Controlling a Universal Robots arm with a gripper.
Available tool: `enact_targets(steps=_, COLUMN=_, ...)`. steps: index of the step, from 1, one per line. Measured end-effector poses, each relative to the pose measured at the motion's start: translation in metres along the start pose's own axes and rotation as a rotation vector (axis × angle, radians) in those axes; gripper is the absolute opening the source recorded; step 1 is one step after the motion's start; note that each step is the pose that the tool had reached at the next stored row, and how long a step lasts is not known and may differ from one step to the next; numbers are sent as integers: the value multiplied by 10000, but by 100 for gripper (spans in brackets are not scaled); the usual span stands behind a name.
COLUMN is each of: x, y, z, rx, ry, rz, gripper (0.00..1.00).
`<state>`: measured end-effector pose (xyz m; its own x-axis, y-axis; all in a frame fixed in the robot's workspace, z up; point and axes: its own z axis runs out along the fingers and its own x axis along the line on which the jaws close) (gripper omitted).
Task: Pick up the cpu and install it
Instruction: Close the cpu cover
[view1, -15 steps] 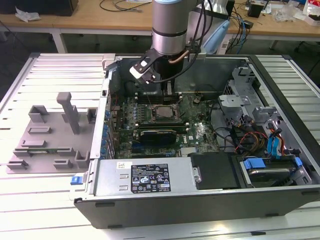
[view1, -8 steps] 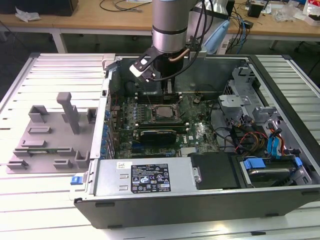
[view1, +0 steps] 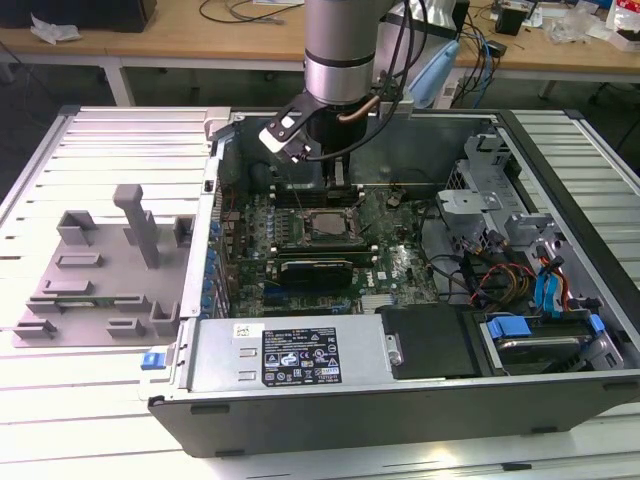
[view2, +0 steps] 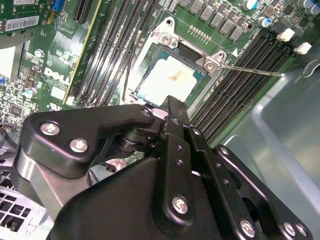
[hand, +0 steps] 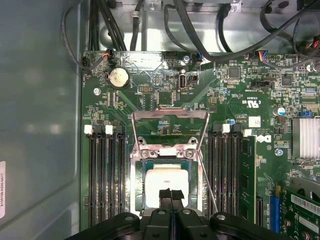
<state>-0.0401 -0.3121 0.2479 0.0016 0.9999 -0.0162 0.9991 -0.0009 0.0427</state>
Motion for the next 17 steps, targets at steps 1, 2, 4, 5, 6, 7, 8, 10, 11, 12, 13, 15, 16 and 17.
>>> enact_targets(steps=1, x=0, y=0, z=-2, rx=0, ry=0, rz=0, gripper=11)
enact_targets(steps=2, x=0, y=0, z=-5, rx=0, ry=0, rz=0, gripper=11)
enact_targets(steps=4, x=0, y=0, z=-8, rx=0, ry=-1, rz=1, gripper=11)
enact_targets(steps=5, x=0, y=0, z=-9, rx=0, ry=-1, rz=0, gripper=11)
enact_targets(steps=6, x=0, y=0, z=-10, rx=0, ry=0, rz=0, gripper=11)
enact_targets(steps=7, x=0, y=0, z=-12, rx=0, ry=0, rz=1, gripper=11)
enact_targets(steps=8, x=0, y=1, z=-13, rx=0, ry=-1, rz=0, gripper=11)
enact_targets(steps=10, x=0, y=0, z=-15, rx=0, ry=0, rz=0, gripper=11)
enact_targets(steps=11, x=0, y=1, z=-15, rx=0, ry=0, rz=0, gripper=11)
enact_targets(steps=12, x=0, y=1, z=-16, rx=0, ry=0, rz=0, gripper=11)
enact_targets(steps=13, x=-1, y=1, z=-28, rx=1, ry=-1, rz=0, gripper=11)
enact_targets(steps=15, x=-1, y=2, z=-47, rx=1, ry=-1, rz=1, gripper=11)
enact_targets(steps=16, x=-1, y=2, z=-53, rx=1, ry=-1, rz=1, gripper=11)
enact_targets(steps=17, x=-1, y=2, z=-59, rx=0, ry=0, rz=1, gripper=11)
